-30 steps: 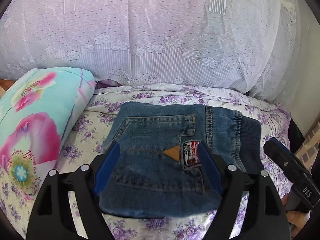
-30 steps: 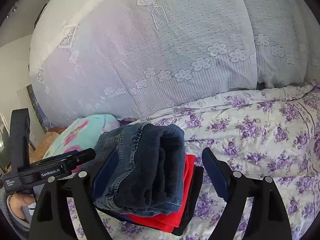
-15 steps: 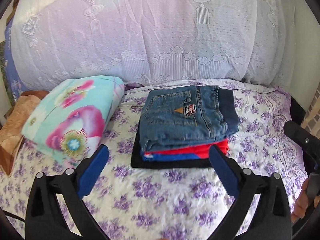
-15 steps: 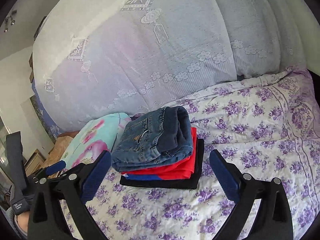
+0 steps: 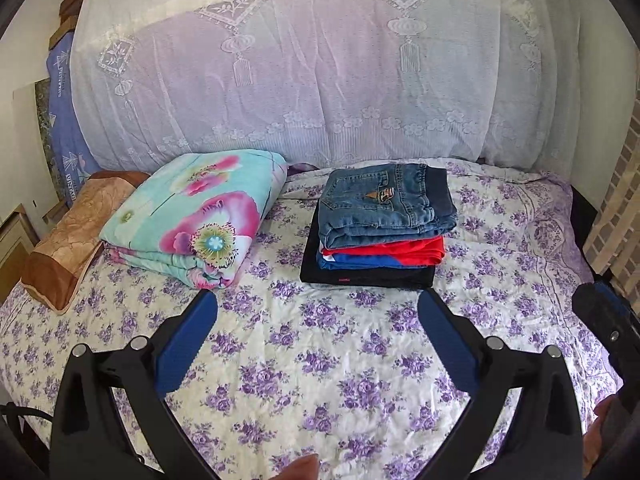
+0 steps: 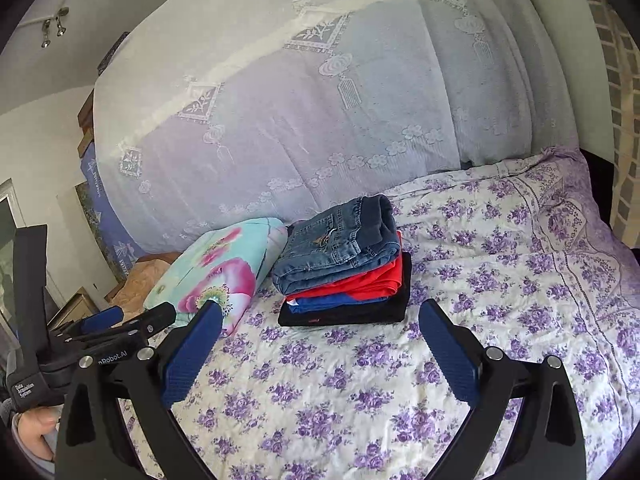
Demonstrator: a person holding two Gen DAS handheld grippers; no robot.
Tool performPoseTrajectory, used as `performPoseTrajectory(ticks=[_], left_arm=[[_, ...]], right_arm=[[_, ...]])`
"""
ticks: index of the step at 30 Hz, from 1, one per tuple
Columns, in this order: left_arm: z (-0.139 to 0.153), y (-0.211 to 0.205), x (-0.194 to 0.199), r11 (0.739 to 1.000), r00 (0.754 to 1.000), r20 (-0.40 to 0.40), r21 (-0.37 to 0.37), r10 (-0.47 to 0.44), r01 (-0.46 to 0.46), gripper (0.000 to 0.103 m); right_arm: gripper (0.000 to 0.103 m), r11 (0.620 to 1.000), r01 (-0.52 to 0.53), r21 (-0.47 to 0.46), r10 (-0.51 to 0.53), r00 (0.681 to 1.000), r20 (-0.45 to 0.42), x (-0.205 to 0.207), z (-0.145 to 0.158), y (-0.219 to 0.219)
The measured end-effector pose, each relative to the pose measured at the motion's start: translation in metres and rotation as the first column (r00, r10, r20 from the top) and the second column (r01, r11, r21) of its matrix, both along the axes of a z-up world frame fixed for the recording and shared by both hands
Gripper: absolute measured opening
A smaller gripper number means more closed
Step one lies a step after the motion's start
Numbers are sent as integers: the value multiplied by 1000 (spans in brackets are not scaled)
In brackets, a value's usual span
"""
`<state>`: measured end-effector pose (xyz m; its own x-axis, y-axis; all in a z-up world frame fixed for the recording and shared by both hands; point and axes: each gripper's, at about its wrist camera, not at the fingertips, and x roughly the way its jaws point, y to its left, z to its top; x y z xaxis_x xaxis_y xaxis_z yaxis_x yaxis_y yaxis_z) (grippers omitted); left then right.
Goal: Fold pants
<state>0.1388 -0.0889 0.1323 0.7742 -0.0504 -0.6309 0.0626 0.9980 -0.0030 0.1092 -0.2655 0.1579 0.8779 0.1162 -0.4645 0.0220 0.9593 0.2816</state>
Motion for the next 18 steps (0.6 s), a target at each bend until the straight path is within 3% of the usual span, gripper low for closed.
performPoseTrajectory(ticks=[4, 9, 18], left_arm=[[2, 1, -24, 1000, 1000, -6, 24, 8, -8, 98], [7, 5, -49, 1000, 1000, -6, 3, -21, 21, 98], [13, 7, -68, 1000, 1000, 0, 0, -29, 29, 98]], right_arm=[[99, 999, 6, -52, -5, 1000, 28, -21, 11, 12], [99, 995, -3, -97, 8, 999, 46, -43, 20, 27], [99, 990, -11, -143, 21, 998, 65, -59, 30, 43]])
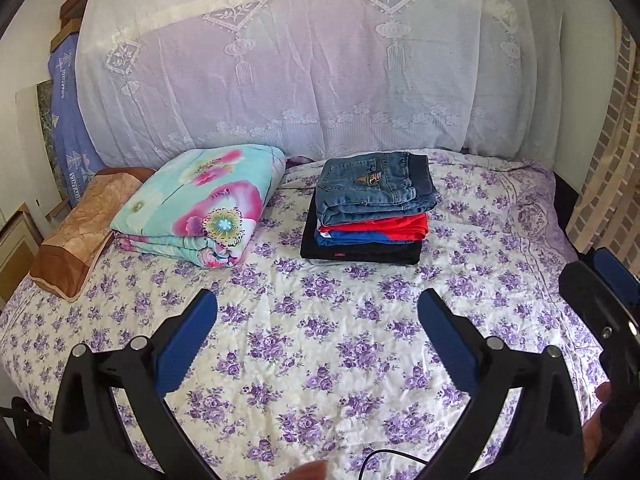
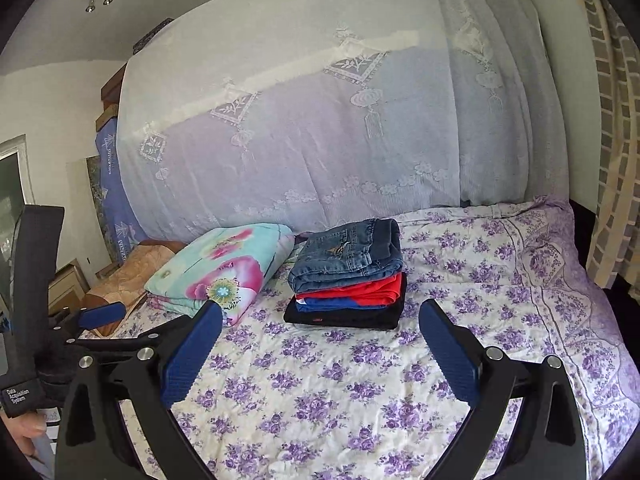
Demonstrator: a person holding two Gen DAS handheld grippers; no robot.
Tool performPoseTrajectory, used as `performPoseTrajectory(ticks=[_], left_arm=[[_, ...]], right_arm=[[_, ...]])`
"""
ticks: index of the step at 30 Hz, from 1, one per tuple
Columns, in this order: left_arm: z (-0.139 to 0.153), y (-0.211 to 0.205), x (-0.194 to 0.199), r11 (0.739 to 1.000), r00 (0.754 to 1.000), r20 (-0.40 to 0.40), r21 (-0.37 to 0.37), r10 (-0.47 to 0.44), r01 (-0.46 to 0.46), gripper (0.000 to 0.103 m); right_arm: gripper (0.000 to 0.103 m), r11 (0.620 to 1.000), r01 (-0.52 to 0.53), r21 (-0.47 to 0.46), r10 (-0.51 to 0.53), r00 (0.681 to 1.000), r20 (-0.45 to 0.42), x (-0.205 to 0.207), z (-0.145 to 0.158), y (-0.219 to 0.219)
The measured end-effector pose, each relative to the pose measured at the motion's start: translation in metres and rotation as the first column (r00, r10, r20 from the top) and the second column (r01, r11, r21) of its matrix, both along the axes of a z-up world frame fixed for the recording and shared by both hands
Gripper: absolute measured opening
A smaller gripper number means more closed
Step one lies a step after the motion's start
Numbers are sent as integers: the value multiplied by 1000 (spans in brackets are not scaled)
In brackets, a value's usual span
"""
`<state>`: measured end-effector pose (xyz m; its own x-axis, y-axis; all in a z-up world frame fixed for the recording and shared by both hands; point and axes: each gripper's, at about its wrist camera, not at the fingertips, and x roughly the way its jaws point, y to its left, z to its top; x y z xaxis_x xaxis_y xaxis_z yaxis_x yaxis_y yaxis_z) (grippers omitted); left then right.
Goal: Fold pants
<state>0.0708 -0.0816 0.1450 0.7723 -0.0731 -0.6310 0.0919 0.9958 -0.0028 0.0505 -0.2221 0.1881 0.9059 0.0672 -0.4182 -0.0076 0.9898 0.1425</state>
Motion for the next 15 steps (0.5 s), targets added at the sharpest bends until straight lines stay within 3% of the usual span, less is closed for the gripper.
performPoseTrajectory(ticks=[15], left_arm=[[-2, 3, 6, 1000, 1000, 1, -26, 1, -1, 98]], right_arm=[[99, 1000, -9, 15, 9, 1000, 7, 2, 4, 0]])
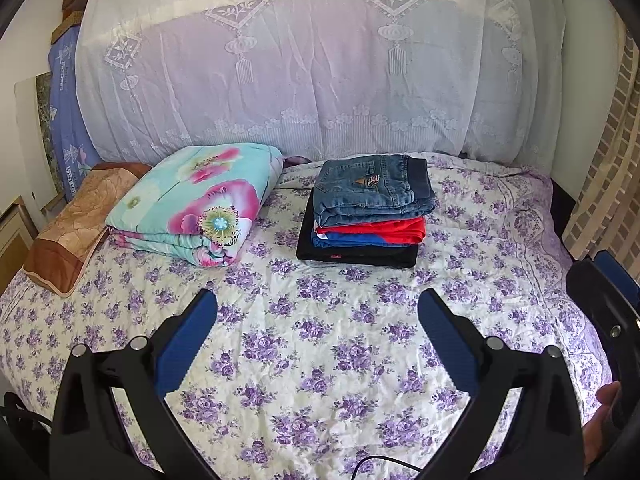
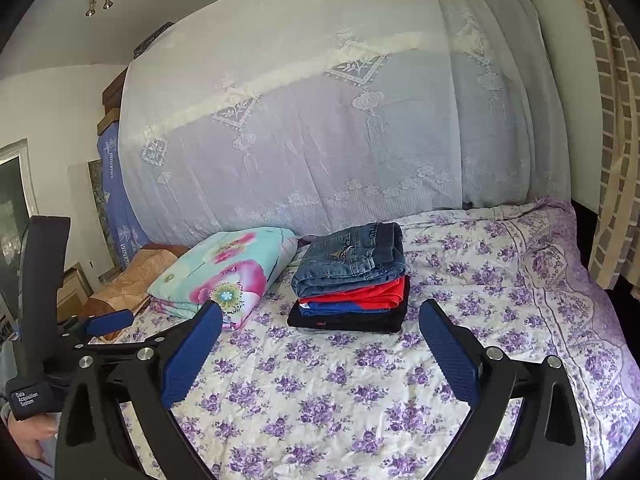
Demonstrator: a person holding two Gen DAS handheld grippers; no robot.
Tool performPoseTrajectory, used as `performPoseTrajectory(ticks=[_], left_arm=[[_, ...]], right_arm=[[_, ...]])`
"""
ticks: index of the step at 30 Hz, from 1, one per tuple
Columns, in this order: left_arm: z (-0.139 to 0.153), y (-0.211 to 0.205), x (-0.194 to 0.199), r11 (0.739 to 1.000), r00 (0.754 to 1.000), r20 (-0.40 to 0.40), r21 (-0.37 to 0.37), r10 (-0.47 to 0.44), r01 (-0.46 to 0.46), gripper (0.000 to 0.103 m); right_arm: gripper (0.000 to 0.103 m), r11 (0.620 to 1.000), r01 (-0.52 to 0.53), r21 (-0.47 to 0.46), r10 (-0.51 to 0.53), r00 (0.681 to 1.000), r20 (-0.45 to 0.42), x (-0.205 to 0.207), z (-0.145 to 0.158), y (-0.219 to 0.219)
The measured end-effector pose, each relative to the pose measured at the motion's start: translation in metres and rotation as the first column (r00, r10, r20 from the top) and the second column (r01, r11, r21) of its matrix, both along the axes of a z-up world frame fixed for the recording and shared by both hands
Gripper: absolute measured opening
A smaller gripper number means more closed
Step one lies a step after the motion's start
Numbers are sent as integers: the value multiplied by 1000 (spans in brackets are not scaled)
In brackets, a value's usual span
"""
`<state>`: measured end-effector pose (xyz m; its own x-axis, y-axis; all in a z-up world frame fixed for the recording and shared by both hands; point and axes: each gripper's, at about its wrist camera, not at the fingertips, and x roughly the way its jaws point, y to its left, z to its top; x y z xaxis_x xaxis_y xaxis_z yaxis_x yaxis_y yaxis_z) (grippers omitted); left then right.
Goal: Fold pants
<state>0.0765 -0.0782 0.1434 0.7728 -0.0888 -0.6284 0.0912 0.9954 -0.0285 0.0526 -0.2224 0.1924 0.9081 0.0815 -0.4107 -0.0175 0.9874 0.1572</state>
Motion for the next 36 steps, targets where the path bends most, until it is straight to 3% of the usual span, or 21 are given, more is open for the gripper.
performPoseTrajectory(ticks=[36], left_arm=[[-1, -11, 3, 1000, 1000, 2, 24, -18, 18, 98]], right_arm=[[99, 1000, 6, 18, -6, 1000, 12, 4, 3, -12]])
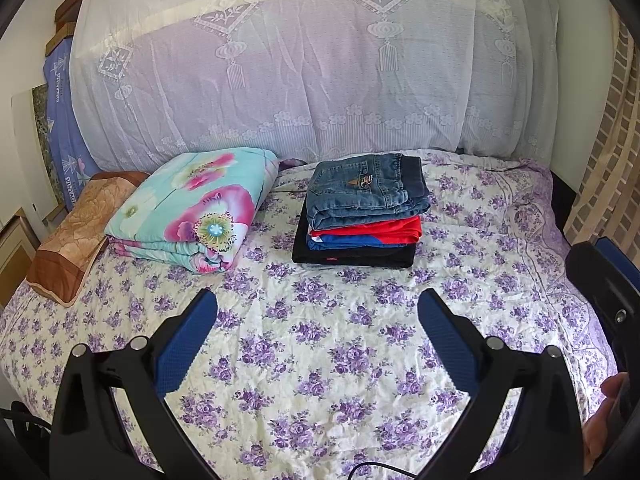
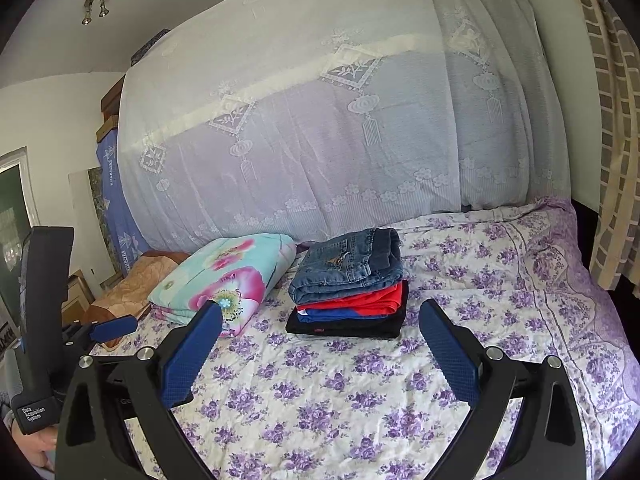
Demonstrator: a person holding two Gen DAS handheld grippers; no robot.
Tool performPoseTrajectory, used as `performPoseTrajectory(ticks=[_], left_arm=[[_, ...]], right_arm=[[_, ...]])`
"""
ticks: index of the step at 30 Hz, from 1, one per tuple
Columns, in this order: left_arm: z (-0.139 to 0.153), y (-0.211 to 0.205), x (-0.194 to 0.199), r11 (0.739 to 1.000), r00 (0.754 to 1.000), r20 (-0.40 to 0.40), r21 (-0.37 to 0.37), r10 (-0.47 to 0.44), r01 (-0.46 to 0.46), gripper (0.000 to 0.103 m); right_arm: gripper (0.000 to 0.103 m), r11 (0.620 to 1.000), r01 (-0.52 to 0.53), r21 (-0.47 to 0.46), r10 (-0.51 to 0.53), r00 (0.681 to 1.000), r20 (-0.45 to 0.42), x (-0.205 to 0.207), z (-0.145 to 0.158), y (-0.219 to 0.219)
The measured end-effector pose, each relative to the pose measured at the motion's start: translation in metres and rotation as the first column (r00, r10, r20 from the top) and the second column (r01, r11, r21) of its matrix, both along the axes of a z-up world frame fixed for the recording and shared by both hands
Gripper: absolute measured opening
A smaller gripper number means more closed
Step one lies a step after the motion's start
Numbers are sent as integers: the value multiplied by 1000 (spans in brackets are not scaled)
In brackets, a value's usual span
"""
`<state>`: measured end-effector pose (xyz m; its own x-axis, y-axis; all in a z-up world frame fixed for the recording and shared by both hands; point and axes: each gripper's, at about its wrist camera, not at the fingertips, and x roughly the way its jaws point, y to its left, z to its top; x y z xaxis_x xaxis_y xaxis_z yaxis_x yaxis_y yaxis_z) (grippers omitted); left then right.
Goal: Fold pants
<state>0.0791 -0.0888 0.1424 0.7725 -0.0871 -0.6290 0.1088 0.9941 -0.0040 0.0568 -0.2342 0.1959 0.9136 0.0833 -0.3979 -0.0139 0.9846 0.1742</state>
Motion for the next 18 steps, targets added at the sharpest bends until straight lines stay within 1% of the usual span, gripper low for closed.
performPoseTrajectory(ticks=[18], left_arm=[[-1, 0, 3, 1000, 1000, -6, 0, -11, 11, 98]], right_arm=[[99, 1000, 5, 3, -5, 1000, -2, 1, 0, 0]])
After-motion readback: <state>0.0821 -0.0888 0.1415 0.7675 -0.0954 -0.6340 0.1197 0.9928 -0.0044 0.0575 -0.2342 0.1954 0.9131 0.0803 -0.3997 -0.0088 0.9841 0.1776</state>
